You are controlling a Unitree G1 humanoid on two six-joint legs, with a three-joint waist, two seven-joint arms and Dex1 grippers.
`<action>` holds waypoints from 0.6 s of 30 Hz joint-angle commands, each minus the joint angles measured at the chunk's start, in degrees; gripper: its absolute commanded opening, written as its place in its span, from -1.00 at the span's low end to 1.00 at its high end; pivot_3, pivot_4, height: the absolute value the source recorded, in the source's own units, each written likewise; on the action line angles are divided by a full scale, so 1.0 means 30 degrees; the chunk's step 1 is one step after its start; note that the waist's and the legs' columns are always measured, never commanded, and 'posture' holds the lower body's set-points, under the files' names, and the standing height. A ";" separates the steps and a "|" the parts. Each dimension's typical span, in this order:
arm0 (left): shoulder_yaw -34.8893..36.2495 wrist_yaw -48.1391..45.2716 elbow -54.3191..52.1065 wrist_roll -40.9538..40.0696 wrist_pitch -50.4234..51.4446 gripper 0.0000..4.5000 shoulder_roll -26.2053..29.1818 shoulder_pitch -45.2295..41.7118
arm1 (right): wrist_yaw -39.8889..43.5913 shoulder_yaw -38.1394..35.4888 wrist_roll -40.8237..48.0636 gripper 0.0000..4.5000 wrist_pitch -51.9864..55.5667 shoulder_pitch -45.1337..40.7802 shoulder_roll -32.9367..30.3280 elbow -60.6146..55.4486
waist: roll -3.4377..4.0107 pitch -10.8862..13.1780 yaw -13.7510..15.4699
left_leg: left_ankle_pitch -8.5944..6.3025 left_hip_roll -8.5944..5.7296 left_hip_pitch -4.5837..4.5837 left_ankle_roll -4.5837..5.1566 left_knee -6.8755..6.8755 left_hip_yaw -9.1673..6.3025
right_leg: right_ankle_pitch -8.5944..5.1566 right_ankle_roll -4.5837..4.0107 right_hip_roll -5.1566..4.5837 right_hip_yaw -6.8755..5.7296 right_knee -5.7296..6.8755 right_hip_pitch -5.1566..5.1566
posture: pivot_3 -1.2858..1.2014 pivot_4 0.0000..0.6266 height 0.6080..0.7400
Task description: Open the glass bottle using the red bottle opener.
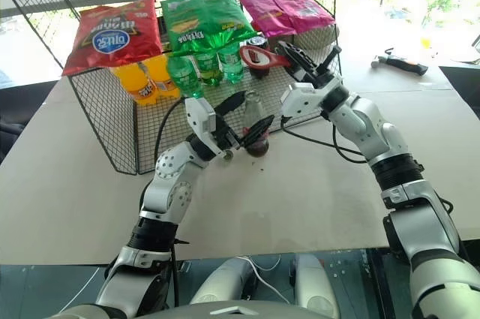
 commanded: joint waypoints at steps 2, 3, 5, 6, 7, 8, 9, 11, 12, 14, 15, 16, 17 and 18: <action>0.0112 -0.0029 -0.0785 -0.0208 -0.0261 0.99 -0.0124 -0.0174 | -0.0160 -0.0678 0.0459 -1.00 -0.0043 -0.0137 -0.0103 -0.0191 | 0.0000 0.0000 -0.0003 | 0.0000 0.0000 0.0000 0.0000 0.0000 0.0002 | 0.0000 0.0000 0.0000 0.0001 0.0000 0.0000 | 0.03 -0.52 0.92; 0.0108 -0.0030 -0.0785 -0.0211 -0.0266 0.99 -0.0136 -0.0176 | -0.0158 -0.0681 0.0456 -1.00 -0.0045 -0.0133 -0.0116 -0.0184 | 0.0000 0.0000 -0.0003 | 0.0000 0.0000 0.0000 0.0000 0.0000 0.0002 | 0.0000 0.0000 0.0000 -0.0001 0.0000 0.0000 | 0.03 -0.52 0.92; 0.0128 -0.0068 -0.0816 -0.0244 -0.0256 0.99 -0.0116 -0.0136 | -0.0145 -0.0692 0.0465 -1.00 -0.0042 -0.0111 -0.0140 -0.0180 | 0.0000 0.0000 -0.0003 | 0.0000 0.0000 0.0000 0.0000 0.0000 0.0002 | 0.0000 0.0000 0.0000 0.0001 0.0000 -0.0001 | 0.03 -0.52 0.92; 0.0150 -0.0103 -0.0878 -0.0273 -0.0244 0.99 -0.0070 -0.0067 | -0.0128 -0.0704 0.0490 -1.00 -0.0030 -0.0084 -0.0151 -0.0180 | 0.0000 0.0000 -0.0002 | 0.0000 0.0000 0.0000 0.0000 0.0000 0.0002 | 0.0000 0.0000 0.0000 0.0001 0.0000 -0.0001 | 0.03 -0.52 0.92; 0.0175 -0.0146 -0.0979 -0.0298 -0.0209 0.99 0.0013 0.0042 | -0.0072 -0.0735 0.0586 -1.00 0.0011 -0.0035 -0.0147 -0.0185 | 0.0000 0.0000 -0.0003 | 0.0000 0.0000 0.0000 0.0000 0.0000 0.0002 | 0.0000 0.0000 0.0000 0.0001 0.0000 -0.0001 | 0.03 -0.52 0.92; 0.0208 -0.0215 -0.1149 -0.0343 -0.0142 0.99 0.0144 0.0210 | 0.0072 -0.0820 0.0894 -1.00 0.0072 0.0071 -0.0098 -0.0201 | 0.0000 0.0000 -0.0003 | 0.0000 0.0000 0.0000 0.0000 0.0000 0.0003 | 0.0000 0.0000 0.0000 0.0001 0.0000 -0.0001 | 0.03 -0.52 0.92; 0.0239 -0.0276 -0.1359 -0.0379 -0.0056 0.99 0.0295 0.0411 | 0.0340 -0.0912 0.1385 -1.00 0.0099 0.0214 -0.0040 -0.0234 | 0.0000 0.0000 -0.0011 | 0.0000 0.0000 0.0000 0.0000 0.0000 0.0003 | 0.0000 0.0000 0.0000 0.0003 0.0000 -0.0001 | 0.03 -0.52 0.92; 0.0358 -0.0444 -0.1943 -0.0460 0.0164 0.99 0.0722 0.0943 | 0.1373 -0.1089 0.2894 -1.00 0.0457 0.0661 0.0168 -0.0350 | 0.0000 0.0000 -0.0007 | 0.0000 0.0001 0.0000 0.0000 -0.0002 0.0001 | 0.0000 -0.0001 0.0000 0.0003 0.0000 -0.0001 | 0.03 -0.52 0.92; 0.0471 -0.0498 -0.2325 -0.0569 0.0292 0.99 0.0956 0.1256 | 0.2059 -0.1175 0.3798 -1.00 0.0691 0.1004 0.0289 -0.0462 | -0.0003 -0.0001 -0.0017 | 0.0000 0.0001 -0.0001 0.0001 -0.0003 0.0001 | 0.0000 -0.0001 0.0000 0.0004 0.0000 -0.0001 | 0.03 -0.52 0.92; 0.0697 -0.0551 -0.3102 -0.0760 0.0567 0.99 0.1495 0.1915 | 0.3189 -0.1456 0.5313 -1.00 0.1355 0.1813 0.0502 -0.0918 | -0.0002 -0.0001 -0.0026 | -0.0001 0.0008 0.0003 0.0002 -0.0005 0.0001 | 0.0000 -0.0001 0.0003 0.0007 0.0000 0.0002 | 0.03 -0.52 0.92; 0.0774 -0.0550 -0.3412 -0.0829 0.0673 0.99 0.1735 0.2192 | 0.3574 -0.1624 0.5854 -1.00 0.1654 0.2162 0.0581 -0.1170 | 0.0001 0.0001 -0.0019 | -0.0001 0.0009 0.0002 0.0002 -0.0006 0.0000 | 0.0000 -0.0001 0.0004 0.0008 -0.0001 0.0000 | 0.03 -0.52 0.92; 0.0897 -0.0553 -0.3742 -0.0965 0.0813 0.99 0.1962 0.2510 | 0.3802 -0.1831 0.6240 -1.00 0.1994 0.2537 0.0634 -0.1469 | 0.0004 0.0003 -0.0013 | -0.0002 0.0012 0.0002 0.0003 -0.0005 0.0000 | 0.0000 -0.0001 0.0003 0.0010 0.0000 0.0000 | 0.03 -0.52 0.92; 0.0987 -0.0541 -0.3997 -0.1064 0.0931 0.99 0.2115 0.2752 | 0.4002 -0.2012 0.6559 -1.00 0.2266 0.2827 0.0678 -0.1711 | 0.0004 0.0003 -0.0015 | -0.0001 0.0012 0.0000 0.0003 -0.0006 0.0001 | 0.0001 -0.0002 0.0004 0.0007 0.0000 -0.0003 | 0.03 -0.52 0.92; 0.1068 -0.0561 -0.4274 -0.1161 0.1031 0.99 0.2264 0.3051 | 0.4188 -0.2259 0.7030 -1.00 0.2711 0.3193 0.0810 -0.2022 | 0.0007 0.0005 -0.0004 | -0.0002 0.0012 0.0002 0.0003 -0.0006 0.0001 | 0.0001 -0.0002 0.0004 0.0007 0.0001 -0.0001 | 0.03 -0.52 0.92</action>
